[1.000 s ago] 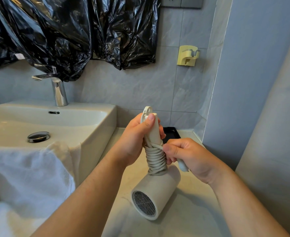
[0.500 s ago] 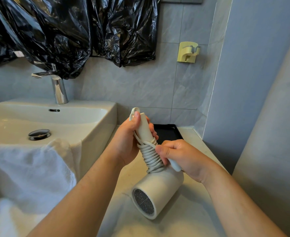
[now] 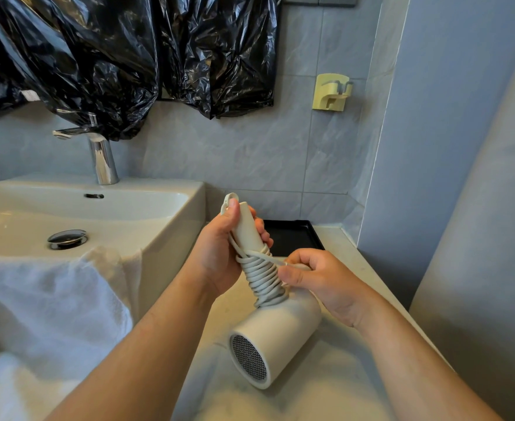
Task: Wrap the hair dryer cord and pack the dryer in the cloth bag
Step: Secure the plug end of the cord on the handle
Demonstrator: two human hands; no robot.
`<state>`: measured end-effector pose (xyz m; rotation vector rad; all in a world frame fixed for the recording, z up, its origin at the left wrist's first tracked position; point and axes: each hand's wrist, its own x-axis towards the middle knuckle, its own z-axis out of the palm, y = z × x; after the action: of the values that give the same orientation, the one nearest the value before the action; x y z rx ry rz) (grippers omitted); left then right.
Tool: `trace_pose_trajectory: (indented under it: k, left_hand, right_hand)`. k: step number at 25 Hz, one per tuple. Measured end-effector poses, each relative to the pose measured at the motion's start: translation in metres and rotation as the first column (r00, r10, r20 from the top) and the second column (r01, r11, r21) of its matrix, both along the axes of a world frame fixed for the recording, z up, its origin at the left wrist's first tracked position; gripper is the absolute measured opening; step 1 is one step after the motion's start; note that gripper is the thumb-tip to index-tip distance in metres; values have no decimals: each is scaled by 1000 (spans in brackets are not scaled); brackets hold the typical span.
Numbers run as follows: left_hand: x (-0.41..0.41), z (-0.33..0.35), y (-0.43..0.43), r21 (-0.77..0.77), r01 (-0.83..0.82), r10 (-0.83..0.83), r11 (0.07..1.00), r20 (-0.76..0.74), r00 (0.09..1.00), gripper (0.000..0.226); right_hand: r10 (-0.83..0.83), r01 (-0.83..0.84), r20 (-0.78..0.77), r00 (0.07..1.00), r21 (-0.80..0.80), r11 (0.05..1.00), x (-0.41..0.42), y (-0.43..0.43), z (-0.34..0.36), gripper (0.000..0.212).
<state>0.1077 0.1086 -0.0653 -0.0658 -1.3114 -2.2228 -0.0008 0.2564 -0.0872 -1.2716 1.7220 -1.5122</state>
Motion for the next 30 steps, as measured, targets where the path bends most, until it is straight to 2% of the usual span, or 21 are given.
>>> trace_pose_trajectory:
  k: [4,7,11,14,16,19,22,26,30]
  left_hand:
    - [2,1,0,23,-15,15,1000,-14,1000,24]
    - [2,1,1,39,-59,60,998,-12,998,11]
    - [3,6,0,191,-125,131,974,-19,991,13]
    - [3,9,-5,346,-214,234,913,-17,972,13]
    - [3,12,-7,436,-264,296,860,-5,955,16]
    - [2,17,-9,485,-346,390,803,12,921,17]
    - [1,17,-12,450,-395,430,801,26,902,18]
    - [2,16,-16,242,-373,382,896,13,924,18]
    - [4,15,-12,97,-371,371,924,13,928,22]
  right_hand:
    - [-2,-2,26,1000,155,988,-9,3,-7,45]
    - [8,-37,195,981,147,988,-13,5,-10,48]
    - [-58,18,408,911,101,995,-18,6,-7,49]
    - [-234,155,424,875,212,965,-16,1,-8,55]
    - [-281,161,506,816,268,950,-14,-3,-9,63]
    - [-178,42,718,673,202,978,0,-12,-9,70]
    - [-88,77,777,623,51,996,15,-23,-15,53]
    - [-76,191,804,590,-47,980,16,-27,-21,49]
    - [-76,236,812,578,-77,969,14,-27,-25,50]
